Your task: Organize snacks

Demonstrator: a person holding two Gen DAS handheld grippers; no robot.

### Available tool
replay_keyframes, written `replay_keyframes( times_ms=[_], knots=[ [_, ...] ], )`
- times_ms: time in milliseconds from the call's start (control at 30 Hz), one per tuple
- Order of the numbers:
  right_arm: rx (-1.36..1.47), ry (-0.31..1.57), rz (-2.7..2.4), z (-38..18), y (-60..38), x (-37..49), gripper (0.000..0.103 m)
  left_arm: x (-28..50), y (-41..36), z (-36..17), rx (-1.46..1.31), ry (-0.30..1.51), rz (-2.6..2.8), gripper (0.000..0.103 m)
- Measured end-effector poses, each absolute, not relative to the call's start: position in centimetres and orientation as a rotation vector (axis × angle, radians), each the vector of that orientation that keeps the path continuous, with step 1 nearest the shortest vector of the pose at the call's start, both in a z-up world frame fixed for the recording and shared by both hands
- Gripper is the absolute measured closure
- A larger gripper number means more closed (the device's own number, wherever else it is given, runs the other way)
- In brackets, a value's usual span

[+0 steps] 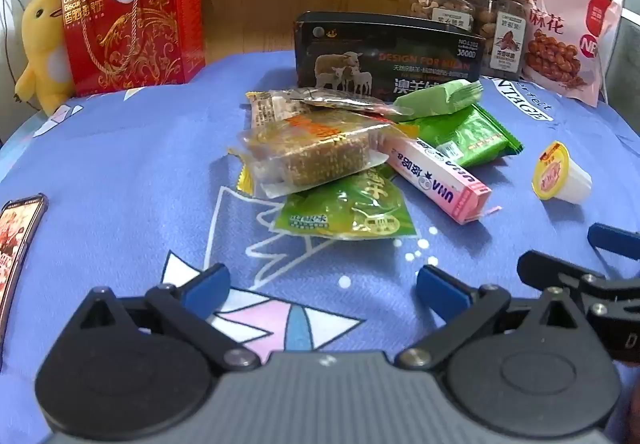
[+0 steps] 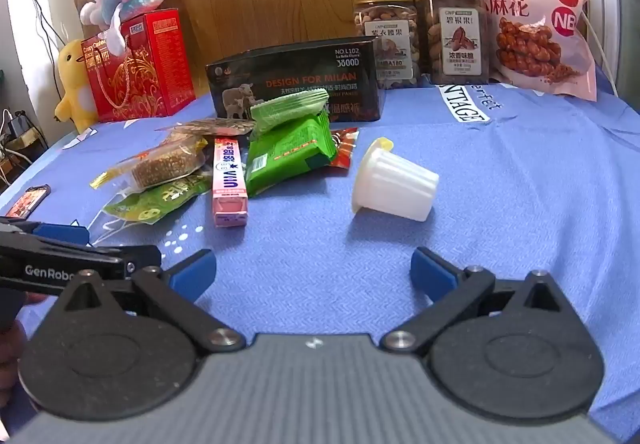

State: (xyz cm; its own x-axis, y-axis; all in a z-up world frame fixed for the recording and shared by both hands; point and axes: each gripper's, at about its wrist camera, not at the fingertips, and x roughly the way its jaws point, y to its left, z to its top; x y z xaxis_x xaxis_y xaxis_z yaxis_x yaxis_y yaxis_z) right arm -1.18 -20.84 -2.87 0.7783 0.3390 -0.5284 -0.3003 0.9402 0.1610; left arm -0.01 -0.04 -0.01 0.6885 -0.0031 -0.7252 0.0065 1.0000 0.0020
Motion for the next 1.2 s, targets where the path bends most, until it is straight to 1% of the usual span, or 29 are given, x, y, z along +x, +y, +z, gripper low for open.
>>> replay_keyframes(
  times_ms=[267, 400, 467, 500, 567, 600, 633, 667, 733, 800, 867, 967, 1033, 1067, 1100, 1133, 1200],
  knots=[
    [0.074, 0.561, 0.355, -2.4, -21.1, -1.2, 0.0, -1.8, 0.0, -0.3, 0.022, 0.725, -0.053, 0.0],
    [0.036, 0.535, 0.365, -2.3, -20.2, -1.3, 0.006, -2.5, 0.9, -0.3, 0.03, 0.704, -0.12, 0.0],
    [0.009, 0.518, 0.378, -2.1, -19.6, -1.4, 0.016, -2.6, 1.9, 0.0, -0.005, 0.702, -0.156, 0.0],
    [-0.005, 0.509, 0.387, -1.9, -19.5, -1.4, 0.018, -2.5, 2.5, 0.3, -0.029, 0.702, -0.166, 0.0],
    [-0.032, 0.49, 0.406, -1.6, -19.1, -1.3, 0.033, -2.6, 3.7, 0.7, -0.067, 0.681, -0.165, 0.0],
    [-0.041, 0.487, 0.417, -1.3, -19.0, -1.1, 0.037, -2.6, 4.3, 1.1, -0.082, 0.659, -0.159, 0.0],
    [-0.047, 0.485, 0.43, -1.0, -18.7, -0.9, 0.043, -2.5, 5.0, 1.6, -0.097, 0.635, -0.153, 0.0],
    [-0.048, 0.482, 0.448, -0.8, -18.5, -0.7, 0.047, -2.4, 5.7, 2.0, -0.118, 0.614, -0.149, 0.0],
    [-0.056, 0.477, 0.499, -0.2, -17.9, -0.1, 0.053, -1.8, 7.4, 2.9, -0.192, 0.597, -0.164, 0.003],
    [-0.079, 0.461, 0.538, 0.3, -17.0, 0.6, 0.056, -0.5, 8.9, 3.4, -0.287, 0.619, -0.204, 0.012],
    [-0.111, 0.445, 0.568, 0.8, -16.0, 1.5, 0.063, 1.4, 10.6, 3.4, -0.411, 0.666, -0.249, 0.018],
    [-0.146, 0.44, 0.605, 1.1, -14.6, 3.3, 0.065, 4.0, 11.7, 3.1, -0.534, 0.708, -0.299, 0.022],
    [-0.182, 0.455, 0.629, 0.9, -13.7, 4.4, 0.066, 5.7, 11.4, 2.3, -0.544, 0.747, -0.303, 0.025],
    [-0.2, 0.467, 0.645, 0.7, -13.3, 4.8, 0.07, 6.3, 11.1, 1.8, -0.538, 0.771, -0.297, 0.031],
    [-0.209, 0.483, 0.664, 0.5, -13.0, 5.1, 0.075, 6.2, 10.8, 1.1, -0.538, 0.789, -0.296, 0.042],
    [-0.212, 0.508, 0.689, 0.1, -12.6, 5.4, 0.089, 6.8, 10.6, 0.4, -0.547, 0.815, -0.308, 0.045],
    [-0.234, 0.507, 0.7, -0.1, -12.1, 5.4, 0.094, 7.1, 10.5, -0.5, -0.596, 0.827, -0.334, 0.053]
  ],
)
